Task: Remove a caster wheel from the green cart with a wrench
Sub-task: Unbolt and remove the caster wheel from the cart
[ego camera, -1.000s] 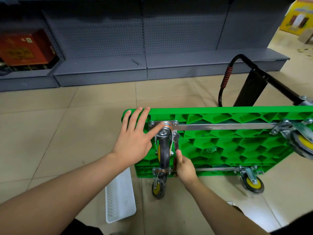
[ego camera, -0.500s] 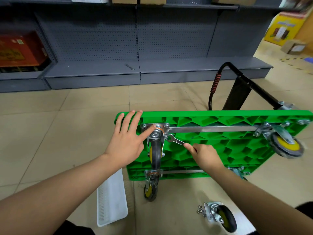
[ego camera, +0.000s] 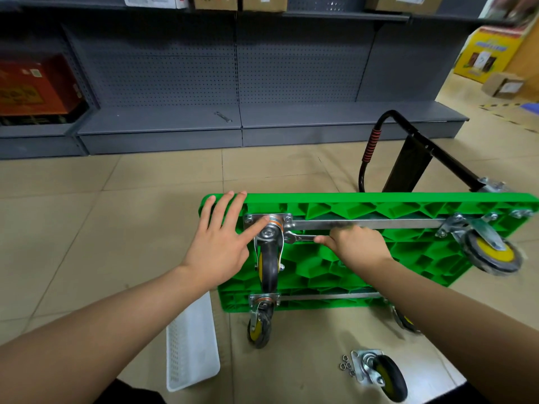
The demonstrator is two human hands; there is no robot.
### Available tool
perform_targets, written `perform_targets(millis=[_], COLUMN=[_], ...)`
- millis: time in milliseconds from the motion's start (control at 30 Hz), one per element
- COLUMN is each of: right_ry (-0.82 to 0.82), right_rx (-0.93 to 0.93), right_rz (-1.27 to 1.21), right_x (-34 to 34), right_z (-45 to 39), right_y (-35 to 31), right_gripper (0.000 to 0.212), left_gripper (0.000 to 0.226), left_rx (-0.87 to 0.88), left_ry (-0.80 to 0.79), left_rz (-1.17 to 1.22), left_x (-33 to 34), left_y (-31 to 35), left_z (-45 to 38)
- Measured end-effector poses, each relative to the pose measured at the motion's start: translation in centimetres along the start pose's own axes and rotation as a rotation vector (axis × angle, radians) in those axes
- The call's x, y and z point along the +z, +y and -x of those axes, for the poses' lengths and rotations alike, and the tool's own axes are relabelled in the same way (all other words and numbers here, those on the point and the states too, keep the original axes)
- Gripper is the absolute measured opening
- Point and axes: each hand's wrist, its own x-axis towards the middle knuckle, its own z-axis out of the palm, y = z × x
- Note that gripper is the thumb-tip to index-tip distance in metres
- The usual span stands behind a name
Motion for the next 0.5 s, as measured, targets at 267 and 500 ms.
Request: perform_targets(millis=[267, 500], right_ry=[-0.131, -0.052], right_rx=[0.162, 0.296], right_rz=[-0.212, -0.459], right_x=[3.3, 6.8], right_z=[0.4, 1.5], right_y=[-1.4, -3.6], right_gripper=[0.058, 0.064], left_gripper=[0.073, 0.073], left_rx=[-0.004, -0.003], left_ry=[0.001, 0.039], left_rz=[0.017, 0.020], left_x=[-0.1, 0.3], left_y=[-0.1, 0.0], left_z=[0.1, 0.1])
